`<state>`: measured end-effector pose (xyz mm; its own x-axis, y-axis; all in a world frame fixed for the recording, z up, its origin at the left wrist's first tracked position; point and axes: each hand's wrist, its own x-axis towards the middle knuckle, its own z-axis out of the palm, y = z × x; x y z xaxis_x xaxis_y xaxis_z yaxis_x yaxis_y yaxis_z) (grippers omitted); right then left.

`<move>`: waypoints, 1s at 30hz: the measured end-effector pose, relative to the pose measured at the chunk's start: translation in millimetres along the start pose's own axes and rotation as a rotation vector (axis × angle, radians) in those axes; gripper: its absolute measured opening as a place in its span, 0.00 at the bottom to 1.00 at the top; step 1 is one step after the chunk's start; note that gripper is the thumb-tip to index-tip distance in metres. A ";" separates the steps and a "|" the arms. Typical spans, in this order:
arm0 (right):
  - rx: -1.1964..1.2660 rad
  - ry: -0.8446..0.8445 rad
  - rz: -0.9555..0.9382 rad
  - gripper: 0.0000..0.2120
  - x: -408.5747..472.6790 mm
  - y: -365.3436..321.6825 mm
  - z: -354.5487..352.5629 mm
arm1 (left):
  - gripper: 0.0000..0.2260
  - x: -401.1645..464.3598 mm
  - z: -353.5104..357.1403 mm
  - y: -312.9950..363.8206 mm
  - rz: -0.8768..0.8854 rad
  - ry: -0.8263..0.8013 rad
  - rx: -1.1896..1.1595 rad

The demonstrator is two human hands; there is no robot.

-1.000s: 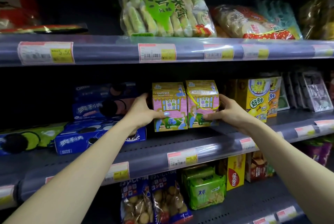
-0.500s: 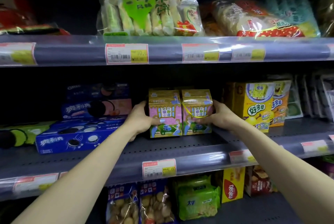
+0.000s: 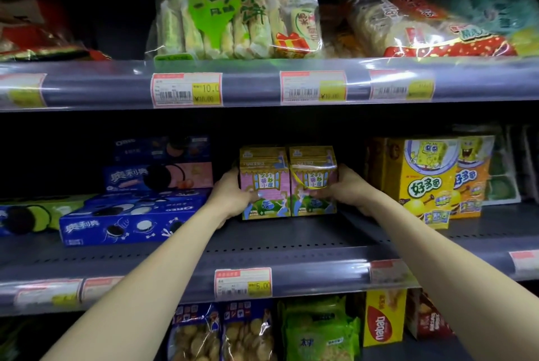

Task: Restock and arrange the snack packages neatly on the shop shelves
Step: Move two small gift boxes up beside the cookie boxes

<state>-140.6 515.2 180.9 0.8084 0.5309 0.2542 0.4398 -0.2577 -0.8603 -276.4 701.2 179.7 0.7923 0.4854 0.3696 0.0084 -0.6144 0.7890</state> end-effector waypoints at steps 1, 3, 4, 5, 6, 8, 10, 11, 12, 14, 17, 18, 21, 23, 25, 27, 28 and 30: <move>-0.008 -0.002 -0.009 0.24 1.0 0.3 0.7 | 0.22 1.6 1.6 -0.3 0.001 0.008 0.006; -0.017 -0.009 -0.030 0.25 5.2 2.4 2.2 | 0.22 4.5 3.2 -1.4 0.002 0.017 0.020; -0.017 -0.012 -0.038 0.25 7.7 3.7 2.5 | 0.21 5.8 3.6 -1.6 0.001 0.016 0.022; -0.020 -0.015 -0.041 0.26 10.1 4.7 2.9 | 0.21 7.0 3.7 -2.0 0.000 0.014 0.021; -0.019 -0.019 -0.044 0.26 13.3 6.4 3.1 | 0.21 8.3 3.6 -2.3 0.001 0.011 0.022; -0.034 -0.028 -0.035 0.26 17.8 7.5 3.3 | 0.23 10.9 3.4 -3.0 -0.001 0.003 0.025; -0.051 -0.040 -0.017 0.26 22.1 7.7 3.2 | 0.24 13.4 3.8 -3.7 -0.010 -0.001 0.030; -0.053 -0.045 -0.007 0.26 23.0 7.3 3.1 | 0.25 14.6 3.9 -4.2 -0.011 0.000 0.035; -0.052 -0.049 -0.003 0.26 24.4 7.6 3.3 | 0.25 16.0 4.2 -4.9 -0.010 0.001 0.040; -0.047 -0.053 -0.009 0.26 25.9 7.8 3.2 | 0.24 18.4 4.7 -6.5 -0.010 0.000 0.048; -0.043 -0.061 -0.018 0.24 26.7 6.4 2.9 | 0.24 23.9 6.5 -12.3 -0.026 0.005 0.089; -0.044 -0.064 -0.021 0.22 27.2 6.2 2.9 | 0.25 25.1 6.9 -14.2 -0.033 0.008 0.102; -0.036 -0.061 -0.025 0.23 28.9 8.2 4.9 | 0.25 27.9 8.8 -16.8 -0.029 0.008 0.117; -0.024 -0.063 -0.021 0.24 30.5 9.6 5.4 | 0.25 29.1 9.2 -16.0 -0.023 -0.006 0.106; -0.025 -0.067 -0.014 0.25 32.6 10.4 4.9 | 0.25 31.2 9.6 -15.3 -0.025 -0.020 0.092; -0.033 -0.080 -0.017 0.26 33.4 10.0 4.3 | 0.25 34.3 10.2 -15.4 -0.024 -0.020 0.104; -0.037 -0.083 -0.022 0.26 33.4 9.8 3.8 | 0.25 35.4 10.0 -15.4 -0.024 -0.017 0.110; -0.040 -0.083 -0.026 0.26 32.3 9.1 3.4 | 0.25 37.6 10.2 -16.1 -0.028 -0.011 0.126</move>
<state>-111.8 532.7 179.8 0.7620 0.6025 0.2373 0.4767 -0.2739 -0.8353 -240.5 723.0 176.0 0.7974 0.4970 0.3423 0.1065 -0.6742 0.7308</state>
